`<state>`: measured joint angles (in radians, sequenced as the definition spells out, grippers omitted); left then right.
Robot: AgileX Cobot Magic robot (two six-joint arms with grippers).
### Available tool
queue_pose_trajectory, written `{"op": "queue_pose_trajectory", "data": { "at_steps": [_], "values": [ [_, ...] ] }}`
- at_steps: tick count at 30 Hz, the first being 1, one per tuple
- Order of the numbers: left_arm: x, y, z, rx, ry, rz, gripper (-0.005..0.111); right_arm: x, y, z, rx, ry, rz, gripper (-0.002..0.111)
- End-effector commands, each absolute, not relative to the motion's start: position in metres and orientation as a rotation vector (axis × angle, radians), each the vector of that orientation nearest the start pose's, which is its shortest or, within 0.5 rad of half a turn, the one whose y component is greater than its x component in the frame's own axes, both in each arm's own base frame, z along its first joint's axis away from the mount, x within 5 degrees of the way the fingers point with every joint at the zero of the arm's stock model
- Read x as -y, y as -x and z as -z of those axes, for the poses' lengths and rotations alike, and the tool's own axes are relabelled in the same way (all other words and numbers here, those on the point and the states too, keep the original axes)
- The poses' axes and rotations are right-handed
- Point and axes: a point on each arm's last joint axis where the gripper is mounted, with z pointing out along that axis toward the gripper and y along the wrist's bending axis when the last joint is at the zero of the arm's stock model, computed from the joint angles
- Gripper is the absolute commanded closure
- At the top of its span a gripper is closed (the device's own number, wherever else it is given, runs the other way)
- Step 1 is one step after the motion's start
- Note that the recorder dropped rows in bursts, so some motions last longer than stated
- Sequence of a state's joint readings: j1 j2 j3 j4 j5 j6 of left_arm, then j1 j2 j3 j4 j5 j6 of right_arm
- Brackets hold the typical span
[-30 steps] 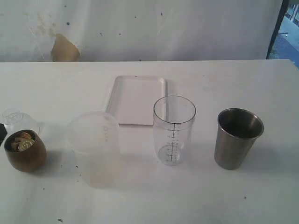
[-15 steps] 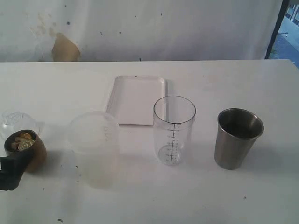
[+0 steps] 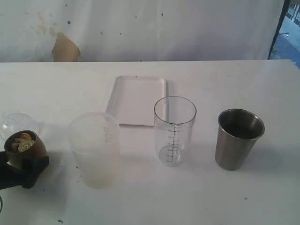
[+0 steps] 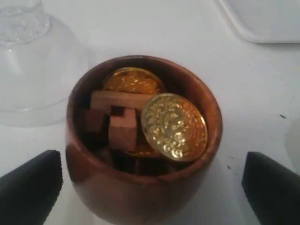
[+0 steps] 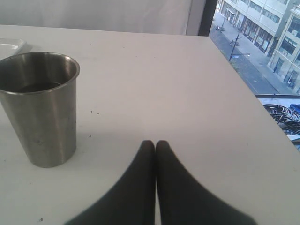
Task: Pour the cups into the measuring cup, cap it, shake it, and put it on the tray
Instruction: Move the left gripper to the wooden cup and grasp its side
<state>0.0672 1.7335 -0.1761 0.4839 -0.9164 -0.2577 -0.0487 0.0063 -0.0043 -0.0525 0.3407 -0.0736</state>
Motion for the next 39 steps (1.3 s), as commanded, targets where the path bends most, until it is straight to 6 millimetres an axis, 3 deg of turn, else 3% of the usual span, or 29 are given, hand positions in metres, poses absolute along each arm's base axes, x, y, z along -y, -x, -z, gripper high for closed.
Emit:
{"op": "queue_pose_trajectory", "data": {
  "at_steps": [1,14,20,25,39],
  "values": [
    [0.020,-0.208,-0.094,-2.124,-0.170,0.366,0.002,0.004,-0.054,-0.183,-1.820,0.058,0.136,0.108],
    [0.018,-0.228,-0.082,-2.144,-0.150,0.365,0.002,0.004,-0.054,-0.183,-1.820,0.058,0.136,0.108],
    [0.018,-0.229,-0.084,-2.111,-0.153,0.367,0.002,0.004,-0.054,-0.183,-1.820,0.058,0.136,0.108],
    [0.016,-0.243,-0.084,-2.136,-0.153,0.339,0.002,0.004,-0.054,-0.183,-1.820,0.058,0.136,0.108],
    [0.018,-0.243,-0.079,-2.129,-0.130,0.391,0.002,0.004,-0.054,-0.183,-1.820,0.057,0.134,0.108]
  ]
}}
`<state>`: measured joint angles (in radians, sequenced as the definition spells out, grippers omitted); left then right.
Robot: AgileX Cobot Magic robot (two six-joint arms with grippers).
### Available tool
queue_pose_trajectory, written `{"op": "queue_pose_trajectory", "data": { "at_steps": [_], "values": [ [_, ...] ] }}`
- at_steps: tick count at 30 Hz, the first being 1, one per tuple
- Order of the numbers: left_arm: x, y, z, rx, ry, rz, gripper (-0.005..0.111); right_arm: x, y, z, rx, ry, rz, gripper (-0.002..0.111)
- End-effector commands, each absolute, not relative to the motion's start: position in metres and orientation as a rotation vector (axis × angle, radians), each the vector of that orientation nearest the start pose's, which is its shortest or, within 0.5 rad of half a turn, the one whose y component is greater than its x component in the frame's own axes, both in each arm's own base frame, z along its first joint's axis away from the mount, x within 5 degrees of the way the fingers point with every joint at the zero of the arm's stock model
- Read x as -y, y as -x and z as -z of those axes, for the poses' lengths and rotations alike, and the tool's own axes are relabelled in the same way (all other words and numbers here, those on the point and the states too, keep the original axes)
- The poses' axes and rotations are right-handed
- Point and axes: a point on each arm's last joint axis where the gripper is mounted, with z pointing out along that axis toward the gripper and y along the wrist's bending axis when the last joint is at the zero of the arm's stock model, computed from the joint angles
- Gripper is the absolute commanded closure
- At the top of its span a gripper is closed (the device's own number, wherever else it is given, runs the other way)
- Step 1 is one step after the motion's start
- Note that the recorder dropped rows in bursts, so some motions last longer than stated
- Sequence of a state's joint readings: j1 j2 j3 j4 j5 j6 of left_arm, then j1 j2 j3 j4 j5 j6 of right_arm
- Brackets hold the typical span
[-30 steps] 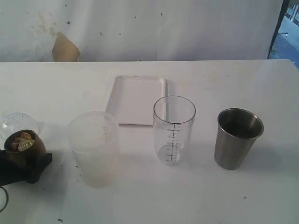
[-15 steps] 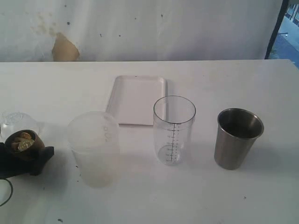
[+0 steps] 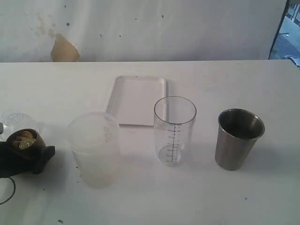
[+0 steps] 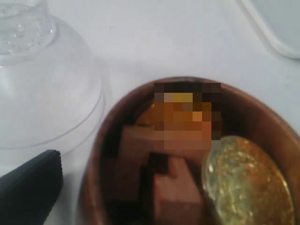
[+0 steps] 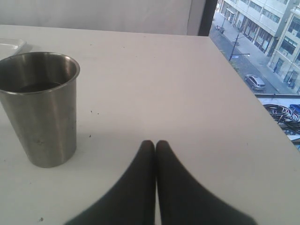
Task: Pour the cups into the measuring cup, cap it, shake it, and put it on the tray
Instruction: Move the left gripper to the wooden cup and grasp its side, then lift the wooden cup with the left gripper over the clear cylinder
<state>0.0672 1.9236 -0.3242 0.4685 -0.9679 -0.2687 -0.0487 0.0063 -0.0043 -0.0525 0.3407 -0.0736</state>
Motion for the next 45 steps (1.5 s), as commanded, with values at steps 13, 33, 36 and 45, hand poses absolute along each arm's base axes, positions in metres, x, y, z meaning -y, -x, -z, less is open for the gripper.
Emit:
{"op": "queue_pose_trajectory", "data": {
  "at_steps": [13,33,36,45],
  "values": [
    [0.025,-0.241,-0.080,-2.108,-0.232,0.447,0.067,0.004,-0.054,-0.183,-1.820,0.057,0.134,0.108],
    [0.028,-0.245,-0.100,-1.974,-0.243,0.480,0.107,0.004,-0.054,-0.183,-1.820,0.057,0.134,0.108],
    [0.028,-0.250,-0.109,-1.940,-0.242,0.489,0.107,0.004,-0.054,-0.183,-1.820,0.057,0.134,0.108],
    [0.030,-0.279,-0.139,-1.912,-0.285,0.515,0.107,0.004,-0.054,-0.183,-1.820,0.057,0.134,0.108]
  ]
}}
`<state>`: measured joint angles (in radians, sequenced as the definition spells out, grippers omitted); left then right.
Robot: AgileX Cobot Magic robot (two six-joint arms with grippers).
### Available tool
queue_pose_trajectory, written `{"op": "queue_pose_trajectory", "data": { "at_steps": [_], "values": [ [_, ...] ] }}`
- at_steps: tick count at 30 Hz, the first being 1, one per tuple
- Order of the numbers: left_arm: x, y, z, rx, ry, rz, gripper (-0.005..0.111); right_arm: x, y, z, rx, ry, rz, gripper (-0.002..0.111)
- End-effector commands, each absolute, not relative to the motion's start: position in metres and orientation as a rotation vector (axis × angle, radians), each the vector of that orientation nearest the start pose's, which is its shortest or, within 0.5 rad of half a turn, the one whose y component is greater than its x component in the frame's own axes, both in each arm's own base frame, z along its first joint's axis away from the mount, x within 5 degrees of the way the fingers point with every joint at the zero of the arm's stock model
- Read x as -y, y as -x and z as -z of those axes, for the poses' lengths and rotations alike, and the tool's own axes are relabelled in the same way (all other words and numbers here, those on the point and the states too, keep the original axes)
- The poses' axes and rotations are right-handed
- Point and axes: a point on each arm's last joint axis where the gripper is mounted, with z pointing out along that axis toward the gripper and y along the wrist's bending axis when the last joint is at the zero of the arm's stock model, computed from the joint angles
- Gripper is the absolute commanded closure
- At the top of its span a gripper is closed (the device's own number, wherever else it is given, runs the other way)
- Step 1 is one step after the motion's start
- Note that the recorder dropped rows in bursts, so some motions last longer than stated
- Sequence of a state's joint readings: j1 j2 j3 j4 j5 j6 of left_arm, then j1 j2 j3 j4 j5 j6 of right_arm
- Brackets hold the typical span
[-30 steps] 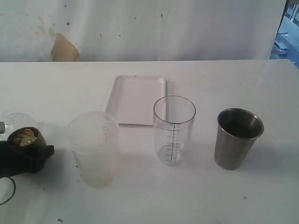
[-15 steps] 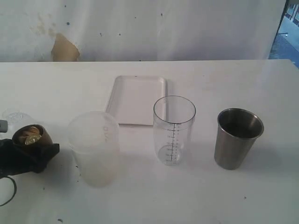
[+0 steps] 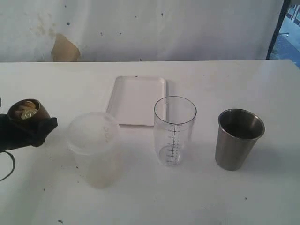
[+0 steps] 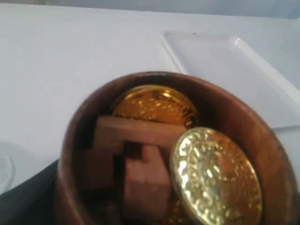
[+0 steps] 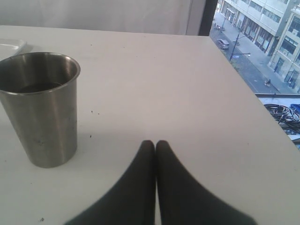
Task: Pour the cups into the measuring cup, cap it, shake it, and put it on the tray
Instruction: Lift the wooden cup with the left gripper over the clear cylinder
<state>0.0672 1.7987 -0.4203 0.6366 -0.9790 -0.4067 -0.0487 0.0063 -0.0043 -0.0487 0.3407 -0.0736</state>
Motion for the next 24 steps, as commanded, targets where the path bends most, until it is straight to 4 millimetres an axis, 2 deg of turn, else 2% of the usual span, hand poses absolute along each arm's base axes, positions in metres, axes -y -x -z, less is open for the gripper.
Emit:
{"op": "queue_pose_trajectory", "data": {
  "at_steps": [1,10,17,20,24],
  "values": [
    [0.030,-0.283,-0.143,-1.911,-0.293,0.522,0.107,0.004,-0.054,-0.183,-1.820,0.057,0.134,0.108],
    [0.031,-0.318,-0.169,-1.890,-0.310,0.567,0.107,0.004,-0.054,-0.183,-1.820,0.057,0.134,0.108],
    [0.036,-0.353,-0.207,-1.851,-0.317,0.610,0.107,0.004,-0.054,-0.183,-1.820,0.057,0.134,0.108],
    [0.052,-0.370,-0.228,-1.844,-0.356,0.566,0.107,0.004,-0.054,-0.183,-1.820,0.057,0.134,0.108],
    [0.090,-0.383,-0.254,-1.814,-0.451,0.503,0.107,0.004,-0.054,-0.183,-1.820,0.057,0.134,0.108]
  ]
}}
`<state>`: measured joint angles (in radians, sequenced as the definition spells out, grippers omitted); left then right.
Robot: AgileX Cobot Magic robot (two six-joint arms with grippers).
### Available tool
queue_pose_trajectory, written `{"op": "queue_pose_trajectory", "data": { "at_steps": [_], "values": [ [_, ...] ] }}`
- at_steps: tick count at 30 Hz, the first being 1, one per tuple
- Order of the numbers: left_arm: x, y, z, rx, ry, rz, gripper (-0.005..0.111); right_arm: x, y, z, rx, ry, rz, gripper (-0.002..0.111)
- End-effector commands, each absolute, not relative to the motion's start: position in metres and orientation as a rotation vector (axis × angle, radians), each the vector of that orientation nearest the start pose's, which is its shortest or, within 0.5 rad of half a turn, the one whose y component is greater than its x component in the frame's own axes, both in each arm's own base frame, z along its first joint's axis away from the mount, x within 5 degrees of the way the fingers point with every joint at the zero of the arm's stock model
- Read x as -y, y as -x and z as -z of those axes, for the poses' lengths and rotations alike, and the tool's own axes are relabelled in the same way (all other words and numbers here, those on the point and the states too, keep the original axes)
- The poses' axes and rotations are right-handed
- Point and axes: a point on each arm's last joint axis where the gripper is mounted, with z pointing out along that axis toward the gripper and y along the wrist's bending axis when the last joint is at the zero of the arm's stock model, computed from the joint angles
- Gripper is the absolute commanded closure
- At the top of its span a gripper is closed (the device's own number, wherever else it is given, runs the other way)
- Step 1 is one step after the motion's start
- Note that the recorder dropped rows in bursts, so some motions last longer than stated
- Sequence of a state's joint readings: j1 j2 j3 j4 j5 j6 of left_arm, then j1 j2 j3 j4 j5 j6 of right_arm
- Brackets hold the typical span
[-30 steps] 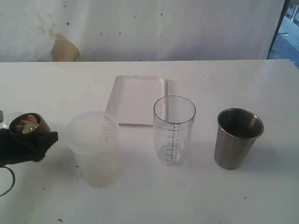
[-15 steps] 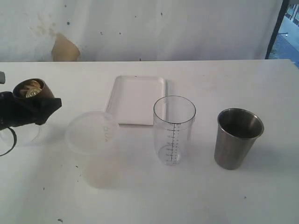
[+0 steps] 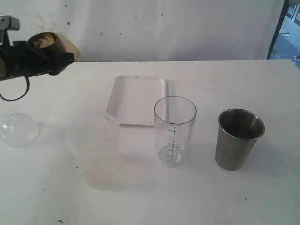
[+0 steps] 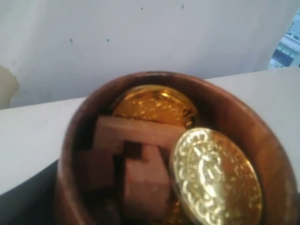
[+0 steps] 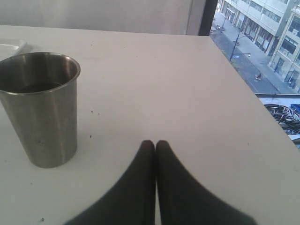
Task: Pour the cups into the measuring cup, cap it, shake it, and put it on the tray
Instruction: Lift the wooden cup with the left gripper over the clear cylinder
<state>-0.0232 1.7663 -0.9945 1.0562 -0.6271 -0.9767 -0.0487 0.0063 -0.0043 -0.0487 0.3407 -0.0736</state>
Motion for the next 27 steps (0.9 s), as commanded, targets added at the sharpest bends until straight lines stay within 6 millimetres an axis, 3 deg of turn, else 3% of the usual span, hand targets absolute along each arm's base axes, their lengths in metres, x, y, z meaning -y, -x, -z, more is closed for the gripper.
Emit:
{"op": "queue_pose_trajectory", "data": {
  "at_steps": [1,6,13,21,27],
  "values": [
    [0.102,-0.386,-0.260,-1.806,-0.472,0.491,0.107,0.004,-0.054,-0.183,-1.820,0.057,0.134,0.108],
    [0.152,-0.392,-0.273,-1.768,-0.586,0.485,0.107,0.004,-0.054,-0.183,-1.820,0.057,0.134,0.108],
    [0.202,-0.393,-0.253,-1.783,-0.690,0.528,0.107,0.004,-0.054,-0.183,-1.820,0.057,0.134,0.108],
    [0.227,-0.394,-0.220,-1.786,-0.846,0.503,0.107,0.004,-0.054,-0.183,-1.820,0.057,0.134,0.108],
    [0.231,-0.393,-0.216,-1.782,-0.871,0.502,0.107,0.004,-0.054,-0.183,-1.820,0.057,0.134,0.108]
  ]
}}
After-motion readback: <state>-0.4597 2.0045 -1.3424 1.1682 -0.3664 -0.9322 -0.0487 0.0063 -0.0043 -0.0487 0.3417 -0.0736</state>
